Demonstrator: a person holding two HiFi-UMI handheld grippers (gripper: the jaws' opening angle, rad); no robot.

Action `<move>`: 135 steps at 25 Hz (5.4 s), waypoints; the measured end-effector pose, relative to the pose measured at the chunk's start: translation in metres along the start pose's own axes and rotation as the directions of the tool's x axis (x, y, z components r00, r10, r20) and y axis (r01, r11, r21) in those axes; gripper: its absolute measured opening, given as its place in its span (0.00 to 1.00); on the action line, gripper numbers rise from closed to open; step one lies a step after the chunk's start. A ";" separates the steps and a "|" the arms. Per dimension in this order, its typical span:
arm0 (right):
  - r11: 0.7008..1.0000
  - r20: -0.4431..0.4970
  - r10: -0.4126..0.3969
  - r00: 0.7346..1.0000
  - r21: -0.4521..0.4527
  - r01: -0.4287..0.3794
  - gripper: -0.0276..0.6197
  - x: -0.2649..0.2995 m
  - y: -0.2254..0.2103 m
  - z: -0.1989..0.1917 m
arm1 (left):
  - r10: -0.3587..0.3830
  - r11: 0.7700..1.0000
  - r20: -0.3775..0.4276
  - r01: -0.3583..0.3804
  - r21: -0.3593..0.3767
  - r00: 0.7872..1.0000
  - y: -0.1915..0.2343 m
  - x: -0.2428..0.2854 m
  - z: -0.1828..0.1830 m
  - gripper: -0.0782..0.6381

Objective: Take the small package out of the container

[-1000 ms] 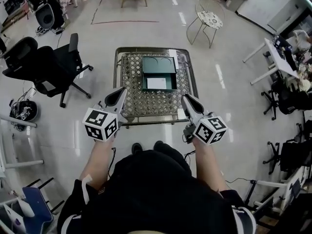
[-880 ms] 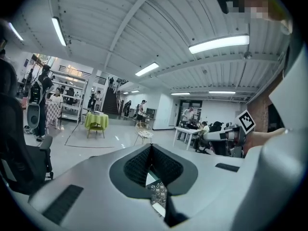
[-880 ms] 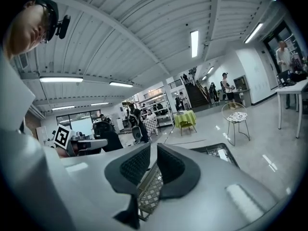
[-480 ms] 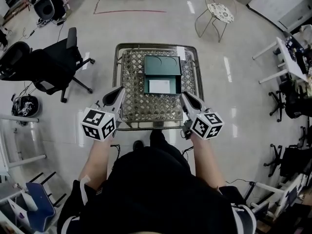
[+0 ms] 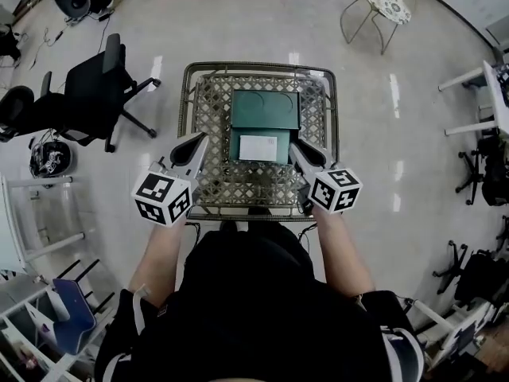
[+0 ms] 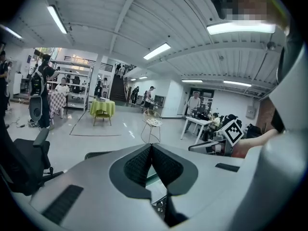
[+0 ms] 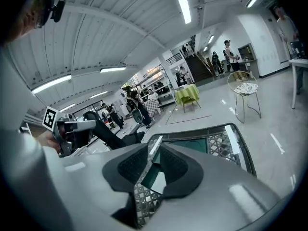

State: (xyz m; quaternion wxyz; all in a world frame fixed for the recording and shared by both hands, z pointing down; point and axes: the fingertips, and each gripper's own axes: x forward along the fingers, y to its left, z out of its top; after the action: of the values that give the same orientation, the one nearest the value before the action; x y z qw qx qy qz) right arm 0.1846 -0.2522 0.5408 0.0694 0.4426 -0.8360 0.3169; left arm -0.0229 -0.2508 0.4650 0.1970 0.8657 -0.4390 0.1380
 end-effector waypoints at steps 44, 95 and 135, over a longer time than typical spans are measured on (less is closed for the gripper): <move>0.979 -0.698 -0.094 0.710 0.066 0.194 0.45 0.133 -0.073 -0.199 | -0.033 0.985 -0.081 0.018 -0.171 0.996 0.051 0.003 -0.091 0.12; 0.979 -0.555 -0.201 0.807 -0.084 0.186 0.52 0.170 0.039 -0.154 | -0.018 0.983 -0.039 0.011 -0.183 0.999 0.068 -0.039 -0.094 0.12; 0.994 0.211 0.106 0.972 -0.037 -0.100 0.18 -0.140 0.064 0.090 | -0.124 0.986 0.128 0.108 0.124 0.984 -0.077 -0.055 0.044 0.12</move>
State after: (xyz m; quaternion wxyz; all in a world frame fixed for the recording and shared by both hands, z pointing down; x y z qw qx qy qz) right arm 0.2334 -0.1819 0.3847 -0.0313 0.4291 -0.8644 0.2602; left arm 0.0113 -0.1911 0.3863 0.1239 0.9072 -0.3912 0.0928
